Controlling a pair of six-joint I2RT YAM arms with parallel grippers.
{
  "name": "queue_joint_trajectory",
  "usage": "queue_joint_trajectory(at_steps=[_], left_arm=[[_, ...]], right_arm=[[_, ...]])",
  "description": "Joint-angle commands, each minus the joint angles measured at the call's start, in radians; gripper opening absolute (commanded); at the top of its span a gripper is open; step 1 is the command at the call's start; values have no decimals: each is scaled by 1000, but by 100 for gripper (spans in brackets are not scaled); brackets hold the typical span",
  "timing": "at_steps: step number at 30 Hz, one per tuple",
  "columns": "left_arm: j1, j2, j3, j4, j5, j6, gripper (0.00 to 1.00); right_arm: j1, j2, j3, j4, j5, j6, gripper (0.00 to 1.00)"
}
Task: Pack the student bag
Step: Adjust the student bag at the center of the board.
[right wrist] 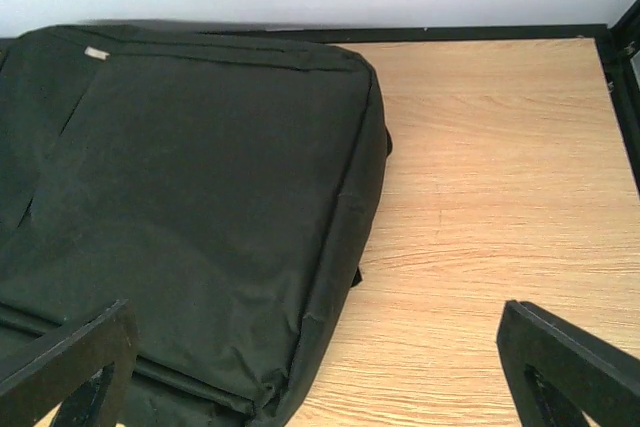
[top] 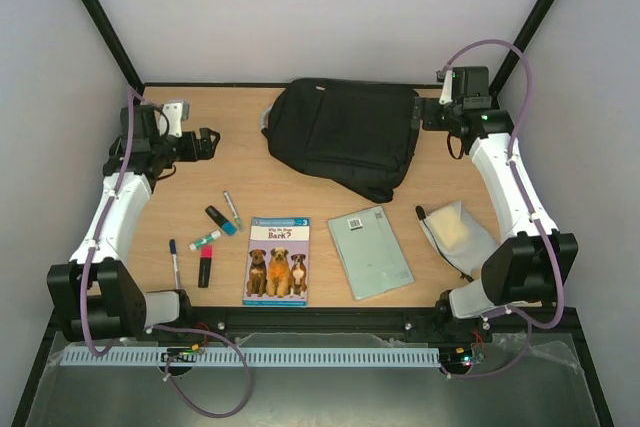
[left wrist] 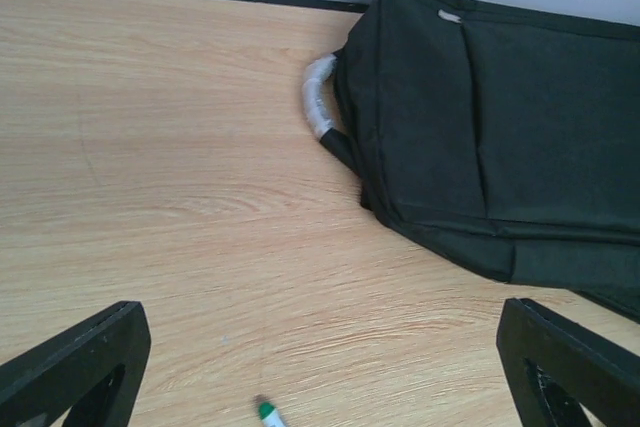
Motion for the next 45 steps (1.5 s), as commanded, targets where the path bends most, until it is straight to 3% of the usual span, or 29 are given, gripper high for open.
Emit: queue_joint_trajectory(at_steps=[1,7,10,20,25,42,44,45], left_arm=[[-11,-40,-12,51,76,-1,98],[-27,-24,2,50,85,24,99],[-32,10,24,43,74,-1,98],[-76,276,156,62,78,-208,85],[-139,451,259,25,53,-182,85],[-253,886,590,24,47,-140,86],[-266,915,615,21,43,-130,89],[-271,928,625,20,50,-126,96]], right_arm=[[-10,26,2,-61,-51,-11,99],[-12,97,19,-152,-207,-192,99],[-4,156,41,-190,-248,-249,95],[50,346,120,-238,-197,-321,83],[53,351,78,-203,-91,-261,90],[13,329,-21,-222,-58,-226,98],[13,340,-25,-221,-53,-230,98],[13,347,-23,-220,-52,-234,98]])
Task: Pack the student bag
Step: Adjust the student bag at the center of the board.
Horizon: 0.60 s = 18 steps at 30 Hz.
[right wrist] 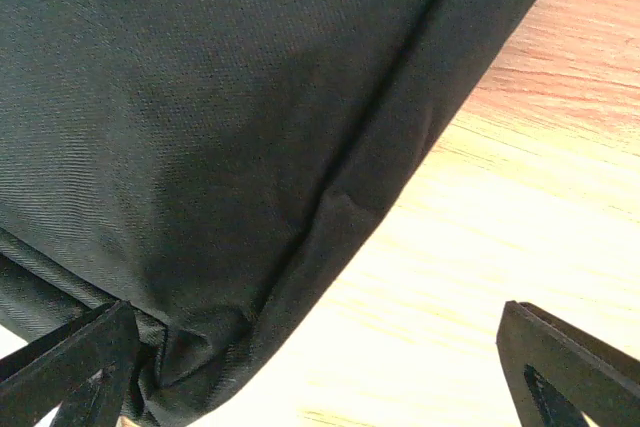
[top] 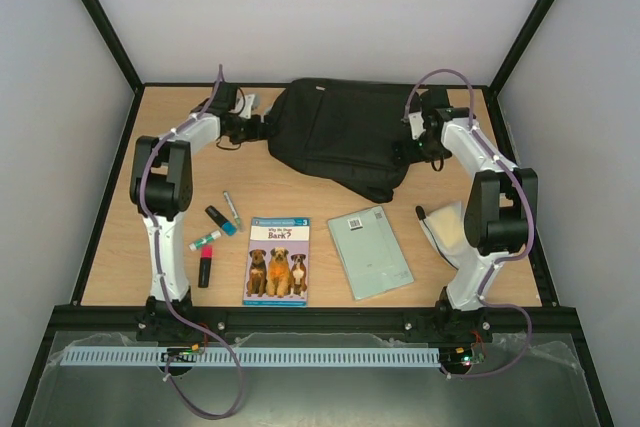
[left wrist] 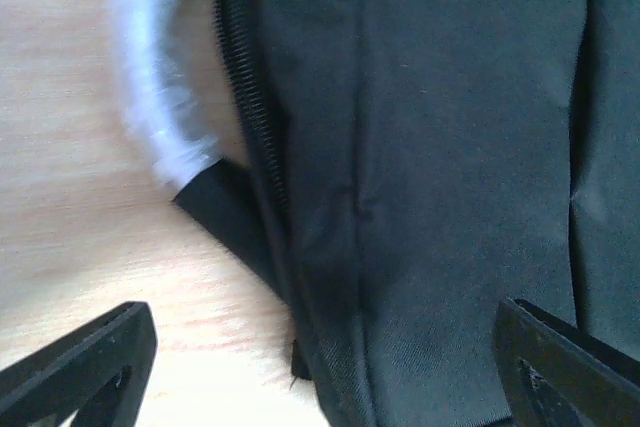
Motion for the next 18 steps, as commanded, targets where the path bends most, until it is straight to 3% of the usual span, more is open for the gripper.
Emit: queue_joint_trajectory(at_steps=[1,11,18], left_arm=[[-33,54,64,-5,13,34,99],[-95,108,101,-58,64,151,99],[-131,98,110,-180,70,213,91]], right_arm=[[-5,7,-8,-45,21,3,98],[-4,111,73,-33,-27,-9,94],[11,202,179,-52,-91,-7,91]])
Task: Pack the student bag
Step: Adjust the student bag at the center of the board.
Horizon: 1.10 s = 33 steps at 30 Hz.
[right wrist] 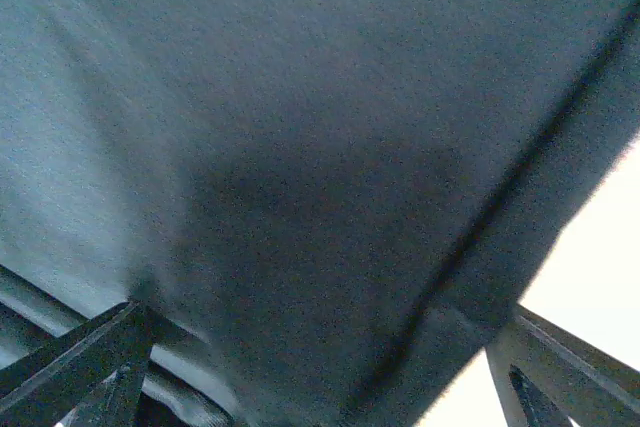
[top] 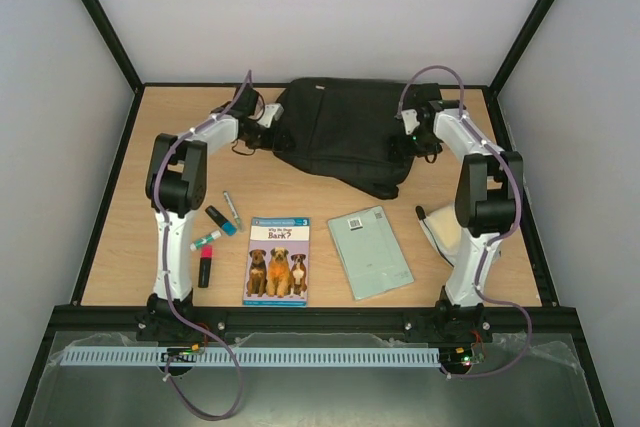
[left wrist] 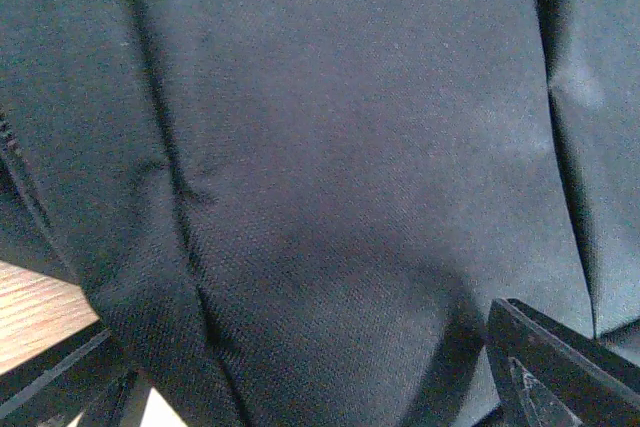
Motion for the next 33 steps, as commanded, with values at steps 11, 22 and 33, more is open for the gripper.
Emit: queue_joint_trajectory(at_steps=[11,22,33], left_arm=[[-37,-216,-186,-157,64,66,84],[-36,-444,-374,-280,3,90,85],[72,-561,-322,-467,-62,289,89]], right_arm=[[81,145,190,-57,-86,-1,90],[132,392,616,-142,-12,-50,89],[102,54,405,-116,-21,-37,94]])
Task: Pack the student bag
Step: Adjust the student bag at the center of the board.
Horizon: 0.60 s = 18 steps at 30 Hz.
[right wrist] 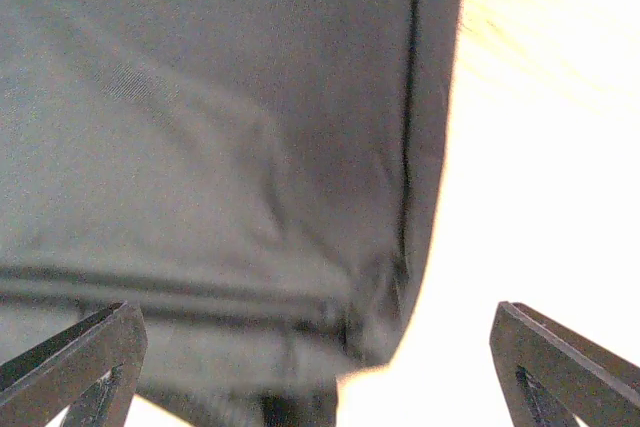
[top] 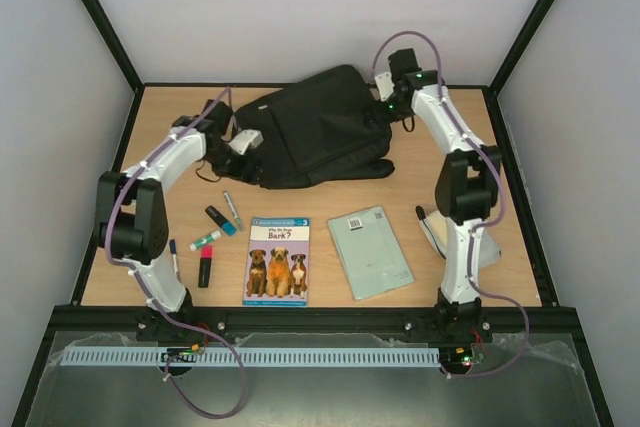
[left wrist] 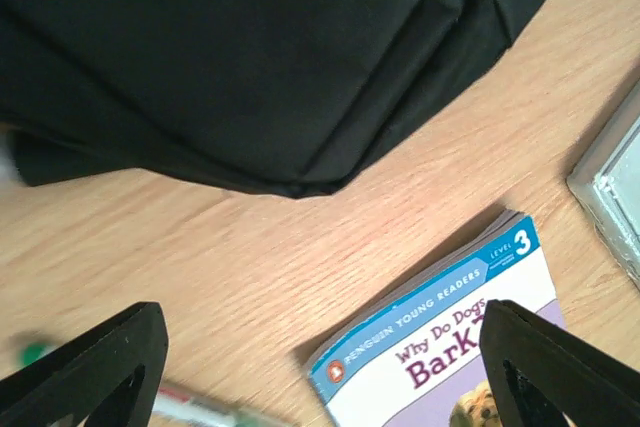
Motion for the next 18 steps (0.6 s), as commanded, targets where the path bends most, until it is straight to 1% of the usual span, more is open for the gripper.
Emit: queue_joint_trajectory(at_steps=[1,4,7,9,12,14,16,18], left_arm=[[60,-66,70,-28,-37,87,89],[84,12,168,-13,-34,81,89],[99,140,317,-57,-49,59,89],[112,230,419,-69,-74,28,90],[136,362,597,-82,-72,-23,91],[148,448,683,-81,-65,-67,91],[144,494,710,-69,-67,-55,91],[141,528,718,-67,-63,-35,91]], right_arm=[[-18,-252,-187,-19,-41,18,94],[-17,-407,-379,31,-65,-14,94],[-18,-545,-597,116,-83,-79,92],[-18,-605,-719,145,-113,-93,89],[-17,-641,-796,142,-187,-103,74],[-17,-649,-836,160,-179,-87,63],[-17,-648,-870,189,-152,-69,55],[-16,-639,-892,205,-144,-63,50]])
